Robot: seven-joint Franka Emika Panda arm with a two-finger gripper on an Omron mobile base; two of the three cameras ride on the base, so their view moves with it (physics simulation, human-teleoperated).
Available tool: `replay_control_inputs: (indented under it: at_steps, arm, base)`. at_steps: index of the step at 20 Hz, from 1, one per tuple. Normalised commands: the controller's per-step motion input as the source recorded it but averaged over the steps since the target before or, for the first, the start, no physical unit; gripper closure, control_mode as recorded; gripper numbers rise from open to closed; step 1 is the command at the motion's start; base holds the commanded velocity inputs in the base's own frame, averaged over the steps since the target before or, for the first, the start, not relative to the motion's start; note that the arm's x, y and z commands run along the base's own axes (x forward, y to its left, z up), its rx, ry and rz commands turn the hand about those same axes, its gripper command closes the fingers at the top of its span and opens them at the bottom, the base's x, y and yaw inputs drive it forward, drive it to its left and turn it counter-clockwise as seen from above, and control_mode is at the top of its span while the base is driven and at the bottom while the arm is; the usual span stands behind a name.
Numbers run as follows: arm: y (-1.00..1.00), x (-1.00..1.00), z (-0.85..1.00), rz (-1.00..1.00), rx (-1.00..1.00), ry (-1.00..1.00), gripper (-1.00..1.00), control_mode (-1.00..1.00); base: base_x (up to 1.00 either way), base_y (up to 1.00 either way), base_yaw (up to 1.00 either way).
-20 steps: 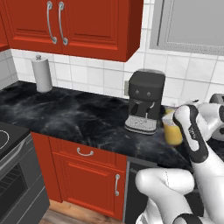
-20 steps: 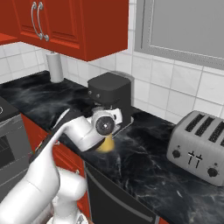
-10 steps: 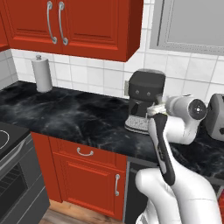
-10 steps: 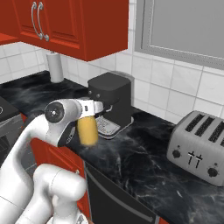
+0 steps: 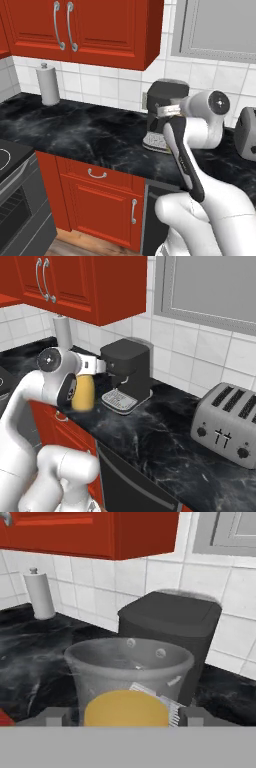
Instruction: Move the avocado and bread from the top shelf to the second highest shelf to make space. Then, place the pitcher from the counter on the cleared top shelf.
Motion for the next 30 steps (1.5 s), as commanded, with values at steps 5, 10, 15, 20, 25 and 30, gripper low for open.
replay_control_inputs:
  at_steps: [5,10,15,20,25,30]
  arm:
    - [0.54,-0.2,0.0,0.14,0.01,0.22,1.0,-1.0]
    - [0.41,-0.18,-0.09,0.06,0.0,0.01,1.0,-1.0]
    - [0.02,-0.41,-0.08,0.0,0.0,-0.1,1.0,-1.0]
    - [-0.05,-0.95,0.0,0.0,0.0,-0.12,1.0,-1.0]
    - [-0.2,-0.49,0.18,-0.01,0.0,-0.04,1.0,-1.0]
    - [-0.26,-0.01,0.26,-0.05,0.0,0.0,1.0,-1.0]
  base:
    - [0.0,0.0,0.0]
    - [0.0,0.0,0.0]
    - [0.0,0.0,0.0]
    - [0.0,0.0,0.0]
    - [0.0,0.0,0.0]
    - [0.0,0.0,0.0]
